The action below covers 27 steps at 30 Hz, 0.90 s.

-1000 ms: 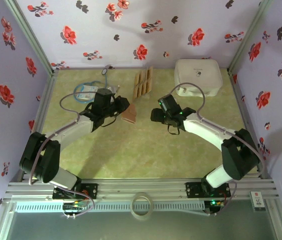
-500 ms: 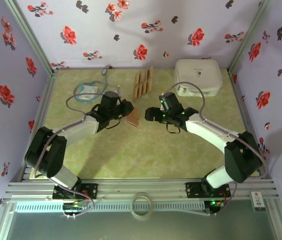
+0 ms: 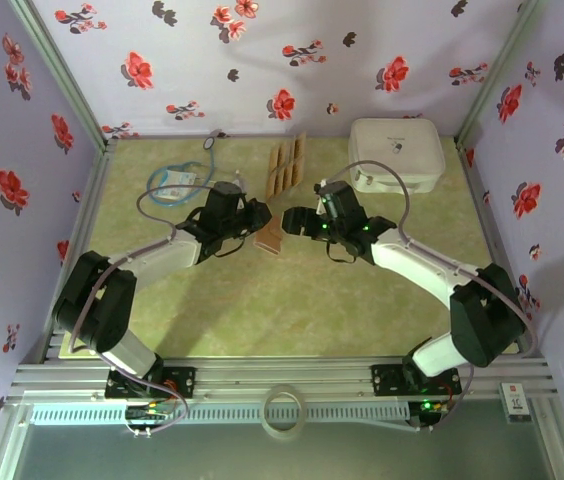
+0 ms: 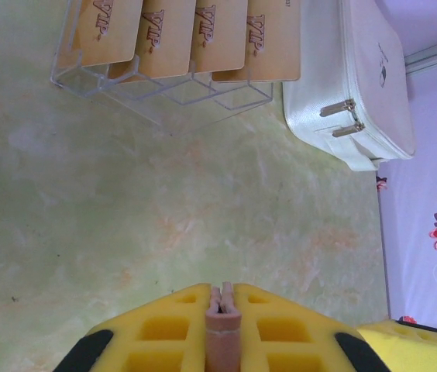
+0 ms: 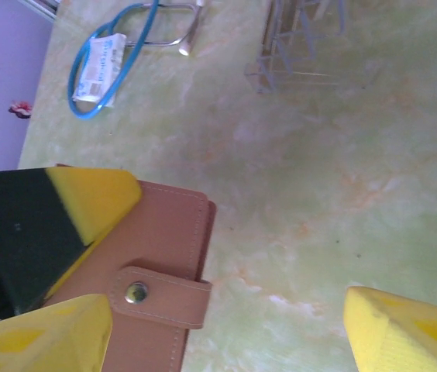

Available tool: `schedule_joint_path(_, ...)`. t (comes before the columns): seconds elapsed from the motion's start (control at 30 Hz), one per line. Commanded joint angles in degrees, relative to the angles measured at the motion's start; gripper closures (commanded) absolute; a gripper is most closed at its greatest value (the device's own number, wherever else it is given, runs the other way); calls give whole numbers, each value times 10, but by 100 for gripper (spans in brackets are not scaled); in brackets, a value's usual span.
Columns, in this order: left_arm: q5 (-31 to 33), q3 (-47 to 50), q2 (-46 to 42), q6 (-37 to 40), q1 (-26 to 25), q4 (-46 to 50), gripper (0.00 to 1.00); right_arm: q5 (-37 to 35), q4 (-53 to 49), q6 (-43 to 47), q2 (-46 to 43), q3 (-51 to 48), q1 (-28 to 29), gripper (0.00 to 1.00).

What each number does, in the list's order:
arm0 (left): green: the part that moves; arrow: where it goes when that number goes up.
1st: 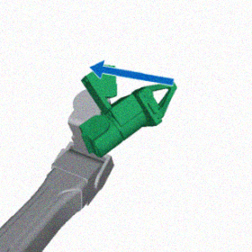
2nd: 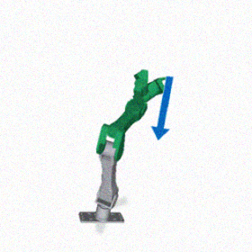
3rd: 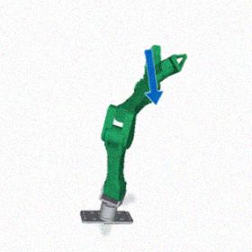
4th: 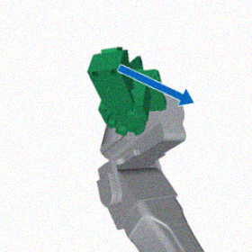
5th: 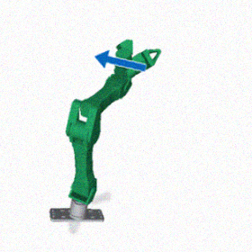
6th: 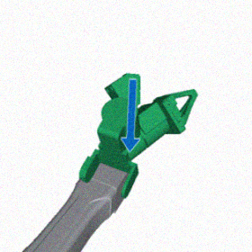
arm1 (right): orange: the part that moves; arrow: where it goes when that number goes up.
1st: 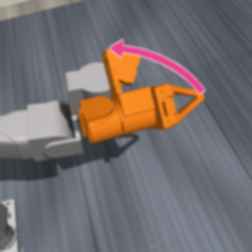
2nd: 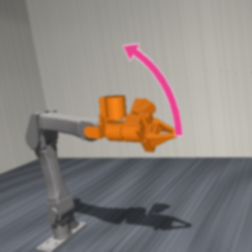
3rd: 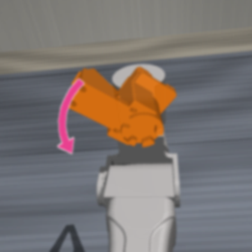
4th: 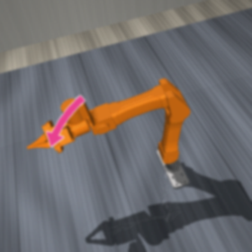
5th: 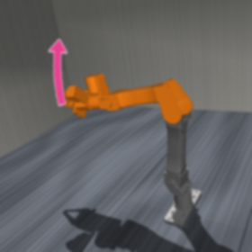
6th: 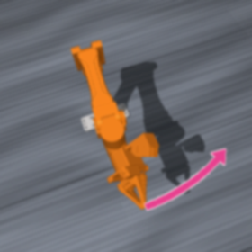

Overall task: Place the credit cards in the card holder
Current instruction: Open the button on the card holder.

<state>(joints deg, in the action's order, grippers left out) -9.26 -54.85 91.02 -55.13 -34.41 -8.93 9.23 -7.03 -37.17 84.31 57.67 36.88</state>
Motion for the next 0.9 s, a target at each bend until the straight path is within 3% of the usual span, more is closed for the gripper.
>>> schedule_joint_path(0.0,-11,-14,-1,-8,-5,-9,100,-4,30,-10,-11,-10,17,21)
schedule_joint_path(0.87,-9,38,-53,-79,-7,-73,100,-36,77,-24,56,-4,51,24)
